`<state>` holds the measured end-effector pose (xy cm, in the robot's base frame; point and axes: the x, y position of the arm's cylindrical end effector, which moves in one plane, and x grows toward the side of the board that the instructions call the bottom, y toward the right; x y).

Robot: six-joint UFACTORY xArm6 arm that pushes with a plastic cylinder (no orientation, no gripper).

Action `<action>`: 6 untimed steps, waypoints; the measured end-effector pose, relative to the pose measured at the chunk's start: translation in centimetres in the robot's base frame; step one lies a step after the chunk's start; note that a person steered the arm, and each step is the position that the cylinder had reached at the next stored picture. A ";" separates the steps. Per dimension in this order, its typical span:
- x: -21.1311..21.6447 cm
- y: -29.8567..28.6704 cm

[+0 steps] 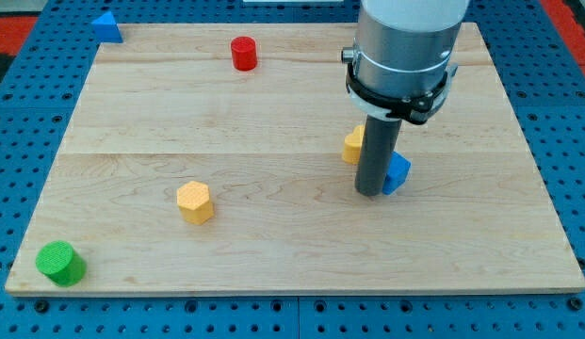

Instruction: Push the blue cube slightly down

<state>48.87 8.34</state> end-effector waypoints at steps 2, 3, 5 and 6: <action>-4.4 -1.9; -4.6 -0.2; -1.7 -0.2; -0.7 0.4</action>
